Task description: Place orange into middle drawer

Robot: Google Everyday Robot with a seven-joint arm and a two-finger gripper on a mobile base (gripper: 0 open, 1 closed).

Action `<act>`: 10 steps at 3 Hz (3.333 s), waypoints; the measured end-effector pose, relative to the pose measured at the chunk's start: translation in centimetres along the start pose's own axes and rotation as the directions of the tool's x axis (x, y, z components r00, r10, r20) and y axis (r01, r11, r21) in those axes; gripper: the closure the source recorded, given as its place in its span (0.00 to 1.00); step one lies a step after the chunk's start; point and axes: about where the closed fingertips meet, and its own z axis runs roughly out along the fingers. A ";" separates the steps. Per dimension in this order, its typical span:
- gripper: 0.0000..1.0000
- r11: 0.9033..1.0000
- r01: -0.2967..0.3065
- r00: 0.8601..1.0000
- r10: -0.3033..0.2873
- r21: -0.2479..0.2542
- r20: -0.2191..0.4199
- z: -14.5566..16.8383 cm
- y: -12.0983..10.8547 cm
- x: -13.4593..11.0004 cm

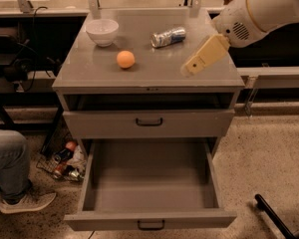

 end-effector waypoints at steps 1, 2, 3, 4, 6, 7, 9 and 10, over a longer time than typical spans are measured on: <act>0.00 1.000 0.017 1.000 -0.017 0.005 -0.009 -0.4 0.2 0.0; 0.00 1.000 -0.012 1.000 0.012 0.016 -0.005 0.5 0.7 0.1; 0.00 1.000 -0.026 0.997 0.026 -0.005 0.067 5.3 0.8 -2.2; 0.00 1.000 -0.022 0.987 0.025 -0.016 0.157 13.0 0.0 -6.1; 0.00 0.994 -0.111 0.967 0.108 -0.002 0.229 21.9 -1.3 -8.9; 0.00 0.990 -0.141 0.959 0.143 -0.025 0.246 25.4 -1.3 -9.8; 0.26 0.984 -0.166 0.956 0.176 -0.059 0.236 29.1 -0.8 -9.7; 0.49 0.982 -0.176 0.956 0.187 -0.069 0.226 29.7 -0.7 -8.8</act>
Offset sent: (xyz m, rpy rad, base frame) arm 0.0072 0.0113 -0.0159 0.0365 -0.0156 -0.0840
